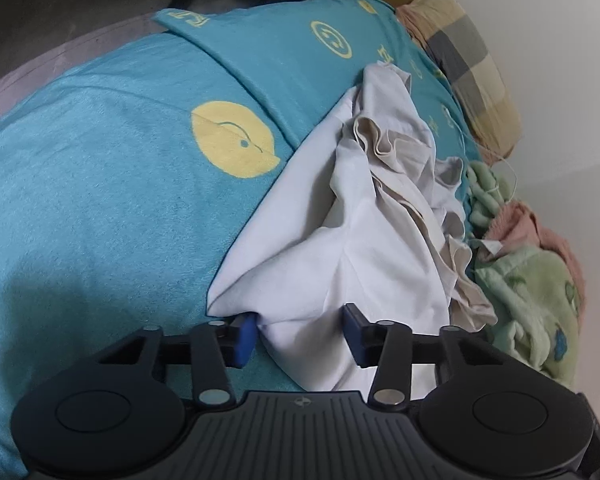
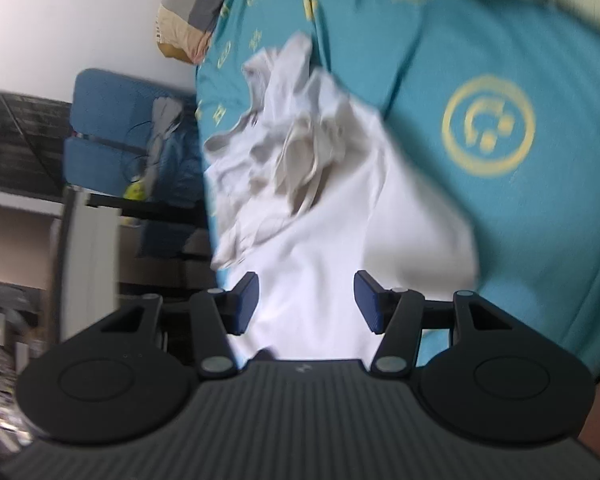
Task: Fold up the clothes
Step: 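Grasp the folded edge with both grippers and lift it toward the collar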
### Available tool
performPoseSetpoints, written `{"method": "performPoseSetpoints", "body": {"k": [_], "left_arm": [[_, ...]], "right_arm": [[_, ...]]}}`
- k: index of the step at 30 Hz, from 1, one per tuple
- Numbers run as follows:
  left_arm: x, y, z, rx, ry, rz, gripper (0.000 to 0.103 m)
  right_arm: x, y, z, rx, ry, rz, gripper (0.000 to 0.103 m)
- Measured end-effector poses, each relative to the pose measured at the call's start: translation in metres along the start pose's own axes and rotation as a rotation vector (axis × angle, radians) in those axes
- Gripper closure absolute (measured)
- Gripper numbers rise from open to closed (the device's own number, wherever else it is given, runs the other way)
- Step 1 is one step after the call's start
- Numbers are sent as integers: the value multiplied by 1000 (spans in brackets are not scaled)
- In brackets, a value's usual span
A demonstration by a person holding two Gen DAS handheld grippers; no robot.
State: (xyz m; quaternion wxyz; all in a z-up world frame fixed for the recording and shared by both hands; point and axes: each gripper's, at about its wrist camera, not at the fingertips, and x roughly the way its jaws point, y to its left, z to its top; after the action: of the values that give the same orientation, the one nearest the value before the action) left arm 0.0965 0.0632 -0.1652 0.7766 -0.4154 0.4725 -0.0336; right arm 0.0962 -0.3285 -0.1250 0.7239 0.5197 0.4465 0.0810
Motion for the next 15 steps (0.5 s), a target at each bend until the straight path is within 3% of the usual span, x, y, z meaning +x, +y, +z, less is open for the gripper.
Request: {"method": "performPoseSetpoints", "body": {"k": [2,4,7,11,15], "left_arm": [[-2,0,1,-3,-18,-15,85],[-6,-1,1,0,-40,-36,92],[-16,-8,3,18,-72,-120,95],[-28,-19,8,37,-117,-221,96],[-34,-12,11,-1,-124,-231,96]], "right_arm": [[7,-5,-7,71,33,40,47],[17,-12,-18,147,67,62,47],[34,-21,-35,251,129,78,38],[50,-22,-54,287,177,73,37],[49,-28,-52,310,83,28,37]]}}
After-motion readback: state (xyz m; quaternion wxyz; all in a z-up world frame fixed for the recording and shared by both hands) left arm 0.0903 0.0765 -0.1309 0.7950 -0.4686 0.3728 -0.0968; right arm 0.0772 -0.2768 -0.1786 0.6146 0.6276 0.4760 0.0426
